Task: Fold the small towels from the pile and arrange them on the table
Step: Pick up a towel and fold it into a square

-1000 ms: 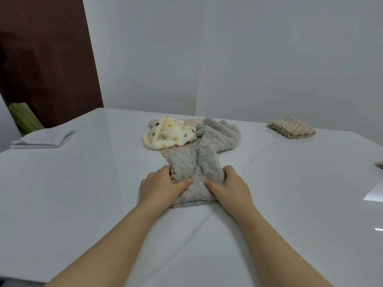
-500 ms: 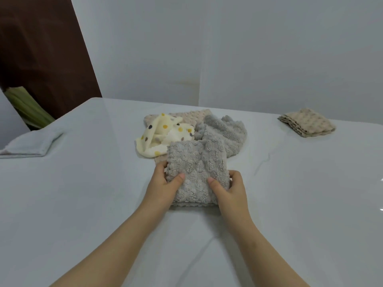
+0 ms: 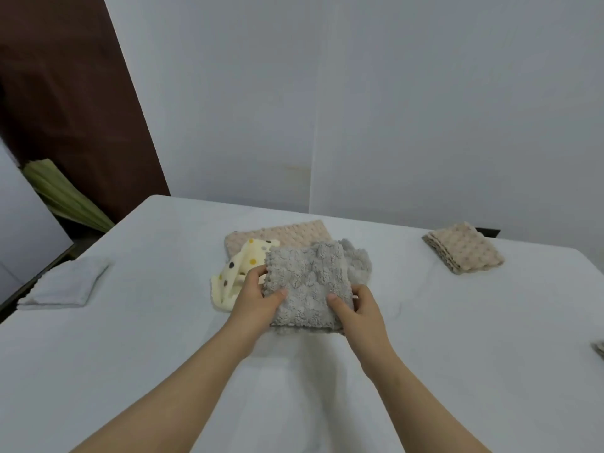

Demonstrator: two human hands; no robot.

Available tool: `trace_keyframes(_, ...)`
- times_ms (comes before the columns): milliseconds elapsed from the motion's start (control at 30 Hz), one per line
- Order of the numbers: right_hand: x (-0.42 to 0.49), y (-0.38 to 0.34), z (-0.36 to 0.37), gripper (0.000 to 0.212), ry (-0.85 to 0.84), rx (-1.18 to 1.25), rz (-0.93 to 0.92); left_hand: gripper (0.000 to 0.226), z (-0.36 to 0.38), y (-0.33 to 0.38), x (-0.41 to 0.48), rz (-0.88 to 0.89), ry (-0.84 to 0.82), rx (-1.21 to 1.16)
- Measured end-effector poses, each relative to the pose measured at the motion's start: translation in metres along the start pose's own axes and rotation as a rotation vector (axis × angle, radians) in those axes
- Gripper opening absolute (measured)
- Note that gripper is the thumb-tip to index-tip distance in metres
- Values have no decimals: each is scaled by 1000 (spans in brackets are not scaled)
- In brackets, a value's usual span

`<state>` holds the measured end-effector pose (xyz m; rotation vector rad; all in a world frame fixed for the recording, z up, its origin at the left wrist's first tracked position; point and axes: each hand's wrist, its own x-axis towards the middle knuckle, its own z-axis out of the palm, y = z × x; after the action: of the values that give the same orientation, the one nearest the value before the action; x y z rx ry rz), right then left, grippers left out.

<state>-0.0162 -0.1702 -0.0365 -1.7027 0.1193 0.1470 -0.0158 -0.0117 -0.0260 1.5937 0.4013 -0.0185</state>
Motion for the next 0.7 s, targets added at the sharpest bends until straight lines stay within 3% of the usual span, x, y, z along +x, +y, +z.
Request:
trace_keyframes(200, 54, -14, 11, 16, 49, -139, 1, 47, -12, 17, 59, 7, 78, -4)
trace_keyframes(367, 135, -8, 29, 36, 146, -523, -11, 49, -24, 28, 134, 8, 58, -75)
trace_keyframes(467, 185, 3, 43, 42, 88, -784, 54, 49, -31, 31, 175, 3, 47, -91)
trace_keyframes(700, 245, 22, 69, 47, -84, -1067, 253, 46, -45, 23, 233, -45, 21, -192)
